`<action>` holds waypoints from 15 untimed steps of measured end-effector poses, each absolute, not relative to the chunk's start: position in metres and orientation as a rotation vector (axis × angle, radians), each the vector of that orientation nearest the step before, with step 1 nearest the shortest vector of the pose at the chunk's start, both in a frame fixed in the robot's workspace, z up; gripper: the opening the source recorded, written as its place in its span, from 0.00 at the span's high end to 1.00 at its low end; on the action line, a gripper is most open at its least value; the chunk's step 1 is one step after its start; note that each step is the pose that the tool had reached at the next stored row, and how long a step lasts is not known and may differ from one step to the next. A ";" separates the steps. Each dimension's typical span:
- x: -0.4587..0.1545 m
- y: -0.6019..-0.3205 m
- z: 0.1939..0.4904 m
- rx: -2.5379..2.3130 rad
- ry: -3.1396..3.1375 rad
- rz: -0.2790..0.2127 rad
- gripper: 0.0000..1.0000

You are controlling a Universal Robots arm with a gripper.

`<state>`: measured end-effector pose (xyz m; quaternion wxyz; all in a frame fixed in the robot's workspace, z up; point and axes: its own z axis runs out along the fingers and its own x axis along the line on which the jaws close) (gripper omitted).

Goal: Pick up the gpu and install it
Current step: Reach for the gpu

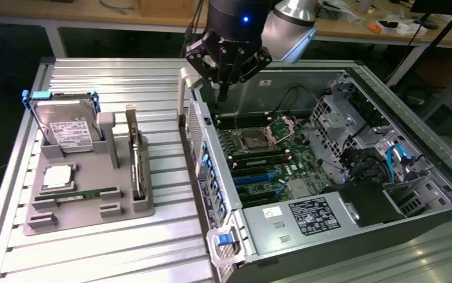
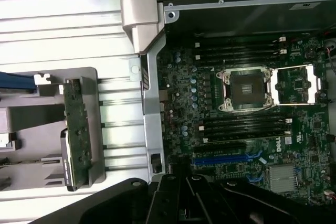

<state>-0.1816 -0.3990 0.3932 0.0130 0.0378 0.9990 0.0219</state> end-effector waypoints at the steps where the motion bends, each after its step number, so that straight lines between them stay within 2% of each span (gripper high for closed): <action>1: -0.185 -0.399 0.393 0.118 3.113 0.068 0.89; 15: -0.241 -0.399 0.393 0.118 3.112 0.069 0.89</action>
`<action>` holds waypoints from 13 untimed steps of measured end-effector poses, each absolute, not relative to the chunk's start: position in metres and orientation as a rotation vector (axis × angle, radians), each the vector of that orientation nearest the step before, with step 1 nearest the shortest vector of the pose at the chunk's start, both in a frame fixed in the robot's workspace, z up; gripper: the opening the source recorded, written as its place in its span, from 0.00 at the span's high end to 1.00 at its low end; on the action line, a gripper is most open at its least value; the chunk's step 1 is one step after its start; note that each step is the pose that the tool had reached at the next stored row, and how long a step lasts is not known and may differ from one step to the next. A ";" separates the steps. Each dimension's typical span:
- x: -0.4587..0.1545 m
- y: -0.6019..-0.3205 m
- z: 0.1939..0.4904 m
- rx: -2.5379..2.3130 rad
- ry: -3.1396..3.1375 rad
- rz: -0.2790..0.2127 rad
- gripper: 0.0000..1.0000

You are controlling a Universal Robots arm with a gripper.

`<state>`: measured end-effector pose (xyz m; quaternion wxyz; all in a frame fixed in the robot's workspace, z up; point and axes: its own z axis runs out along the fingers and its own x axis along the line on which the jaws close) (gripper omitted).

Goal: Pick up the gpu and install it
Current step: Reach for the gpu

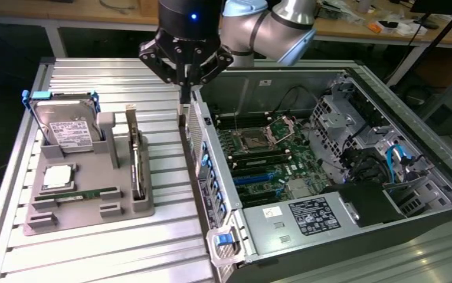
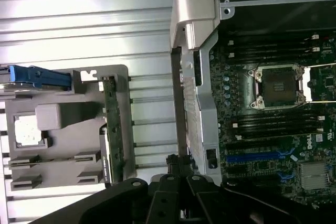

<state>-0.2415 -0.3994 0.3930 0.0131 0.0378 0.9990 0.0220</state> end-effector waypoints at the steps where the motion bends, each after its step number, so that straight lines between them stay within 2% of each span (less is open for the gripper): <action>1: -0.246 -0.399 0.393 0.118 3.113 0.069 0.89; 13: -0.298 -0.400 0.393 0.118 3.112 0.069 0.89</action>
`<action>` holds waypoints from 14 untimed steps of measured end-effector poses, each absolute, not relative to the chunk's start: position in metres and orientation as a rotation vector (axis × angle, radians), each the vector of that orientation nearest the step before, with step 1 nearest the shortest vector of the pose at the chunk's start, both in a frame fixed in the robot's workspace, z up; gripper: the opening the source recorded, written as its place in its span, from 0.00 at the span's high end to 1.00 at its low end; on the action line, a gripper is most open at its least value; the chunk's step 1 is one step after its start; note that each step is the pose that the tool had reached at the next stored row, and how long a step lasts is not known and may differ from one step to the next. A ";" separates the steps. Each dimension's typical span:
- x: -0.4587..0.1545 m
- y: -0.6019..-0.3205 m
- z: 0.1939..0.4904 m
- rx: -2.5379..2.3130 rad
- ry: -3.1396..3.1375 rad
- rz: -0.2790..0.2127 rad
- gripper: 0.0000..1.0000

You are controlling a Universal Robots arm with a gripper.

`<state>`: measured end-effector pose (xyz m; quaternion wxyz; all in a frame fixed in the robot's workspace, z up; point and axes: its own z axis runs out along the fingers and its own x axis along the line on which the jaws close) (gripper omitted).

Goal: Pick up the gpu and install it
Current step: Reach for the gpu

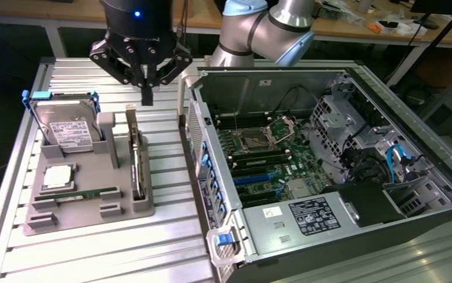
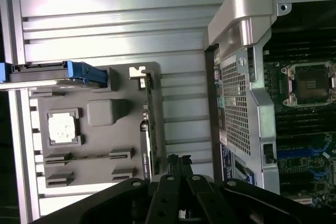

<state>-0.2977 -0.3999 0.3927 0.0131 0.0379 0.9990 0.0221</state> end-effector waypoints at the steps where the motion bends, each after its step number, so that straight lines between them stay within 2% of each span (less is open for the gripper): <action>1: -0.301 -0.400 0.393 0.118 3.113 0.068 0.89; 7: -0.327 -0.400 0.393 0.118 3.113 0.069 0.89; 14: -0.330 -0.400 0.393 0.118 3.113 0.069 0.89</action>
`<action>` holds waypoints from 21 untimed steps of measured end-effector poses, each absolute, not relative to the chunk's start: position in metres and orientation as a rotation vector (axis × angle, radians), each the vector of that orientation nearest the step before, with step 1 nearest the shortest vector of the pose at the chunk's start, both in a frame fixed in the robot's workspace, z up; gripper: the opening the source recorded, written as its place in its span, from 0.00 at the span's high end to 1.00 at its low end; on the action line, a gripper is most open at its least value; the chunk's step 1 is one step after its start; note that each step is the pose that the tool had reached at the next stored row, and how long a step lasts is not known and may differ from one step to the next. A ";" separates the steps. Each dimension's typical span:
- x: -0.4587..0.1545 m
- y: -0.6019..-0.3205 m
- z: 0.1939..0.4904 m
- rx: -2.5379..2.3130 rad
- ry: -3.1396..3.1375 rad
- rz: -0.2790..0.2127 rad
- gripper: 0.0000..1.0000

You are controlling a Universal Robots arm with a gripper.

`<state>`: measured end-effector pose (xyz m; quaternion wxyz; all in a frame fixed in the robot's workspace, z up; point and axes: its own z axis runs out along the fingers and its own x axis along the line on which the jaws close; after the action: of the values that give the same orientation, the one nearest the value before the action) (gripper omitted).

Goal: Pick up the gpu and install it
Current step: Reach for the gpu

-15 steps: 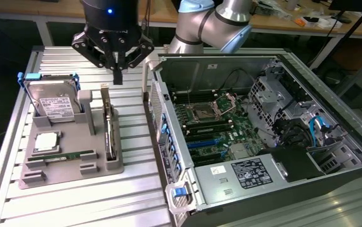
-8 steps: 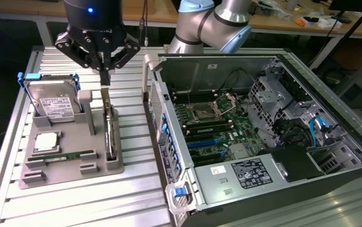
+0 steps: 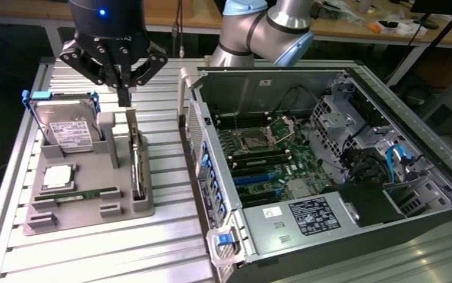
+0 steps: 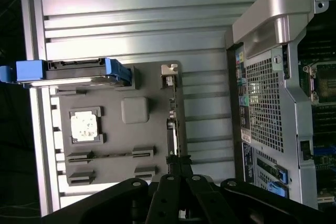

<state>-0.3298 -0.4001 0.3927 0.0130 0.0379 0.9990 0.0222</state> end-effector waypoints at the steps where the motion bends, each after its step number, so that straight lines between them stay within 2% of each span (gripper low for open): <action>1: -0.330 -0.401 0.393 0.118 3.113 0.069 0.89; 4: -0.330 -0.403 0.393 0.118 3.112 0.069 0.89; 8: -0.330 -0.404 0.393 0.118 3.113 0.069 0.64; 10: -0.330 -0.405 0.393 0.118 3.112 0.069 0.64; 13: -0.330 -0.406 0.393 0.118 3.113 0.069 0.46; 14: -0.330 -0.406 0.393 0.118 3.112 0.069 0.46; 17: -0.330 -0.406 0.393 0.118 3.113 0.069 0.28; 19: -0.330 -0.406 0.393 0.118 3.113 0.069 0.28; 20: -0.330 -0.406 0.393 0.118 3.113 0.069 0.22; 21: -0.330 -0.406 0.393 0.118 3.112 0.069 0.22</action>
<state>-0.3298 -0.4064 0.3926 0.0130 0.0379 0.9990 0.0222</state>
